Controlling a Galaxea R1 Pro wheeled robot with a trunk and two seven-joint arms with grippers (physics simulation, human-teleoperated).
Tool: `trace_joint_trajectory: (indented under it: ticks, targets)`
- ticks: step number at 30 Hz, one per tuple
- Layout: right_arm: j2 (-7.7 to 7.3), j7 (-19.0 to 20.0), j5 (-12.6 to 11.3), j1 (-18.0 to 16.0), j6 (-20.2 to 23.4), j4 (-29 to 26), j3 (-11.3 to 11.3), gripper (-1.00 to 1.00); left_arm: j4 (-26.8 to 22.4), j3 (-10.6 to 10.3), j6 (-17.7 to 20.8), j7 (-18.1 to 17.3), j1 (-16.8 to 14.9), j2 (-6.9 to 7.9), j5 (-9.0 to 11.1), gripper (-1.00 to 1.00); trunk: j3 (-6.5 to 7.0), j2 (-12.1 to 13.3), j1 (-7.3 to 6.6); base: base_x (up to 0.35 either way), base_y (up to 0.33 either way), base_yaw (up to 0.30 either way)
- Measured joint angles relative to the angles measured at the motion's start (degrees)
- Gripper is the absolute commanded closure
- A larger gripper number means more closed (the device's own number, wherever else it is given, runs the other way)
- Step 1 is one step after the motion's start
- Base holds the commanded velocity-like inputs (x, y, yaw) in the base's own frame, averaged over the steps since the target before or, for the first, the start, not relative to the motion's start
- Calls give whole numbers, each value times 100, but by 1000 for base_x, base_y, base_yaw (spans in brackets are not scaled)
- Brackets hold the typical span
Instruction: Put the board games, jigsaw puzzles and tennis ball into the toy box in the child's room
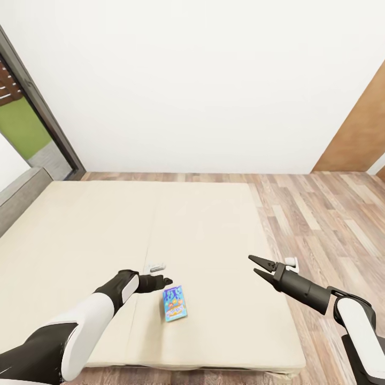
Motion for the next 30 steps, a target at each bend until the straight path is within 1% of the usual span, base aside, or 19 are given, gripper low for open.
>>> trace_joint_trajectory:
  ticks: [9, 13, 19, 20, 23, 24, 27, 30]
  targets:
    - [0, 1, 0, 0, 0, 0, 4, -100, -31, 16, -129, -1, -30, 8, -1, -100, -85, 0, 0, 0, 0, 0]
    - [7, 0, 0, 0, 0, 0, 6, -100, -88, 21, -137, -75, -76, 42, -5, -100, -123, 0, 0, 0, 0, 0]
    - [13, 0, 0, 0, 0, 0, 9, -100, -208, 22, -121, -461, -134, 209, -5, -100, -180, 0, 0, 0, 0, 0]
    - [10, 3, 0, 0, 0, 0, 9, -100, -218, 19, -120, -567, -149, 269, -5, -100, -190, 0, 0, 0, 0, 0]
    - [1, 7, 1, 0, 0, 0, 9, -100, -225, 29, -122, -704, -161, 364, -12, -100, -218, 0, 0, 0, 0, 0]
    - [-2, 8, 1, 0, 0, 0, 9, -100, -228, 28, -124, -774, -166, 426, -12, -100, -227, 0, 0, 0, 0, 0]
    - [5, 9, 1, 0, 0, 0, 9, -100, -231, 28, -121, -852, -172, 536, -8, -100, -256, 0, 0, 0, 0, 0]
    - [15, 9, 0, 0, 0, -2, 13, -100, -232, 32, -122, -883, -174, 587, -4, -100, -284, 0, 0, 0, 0, 0]
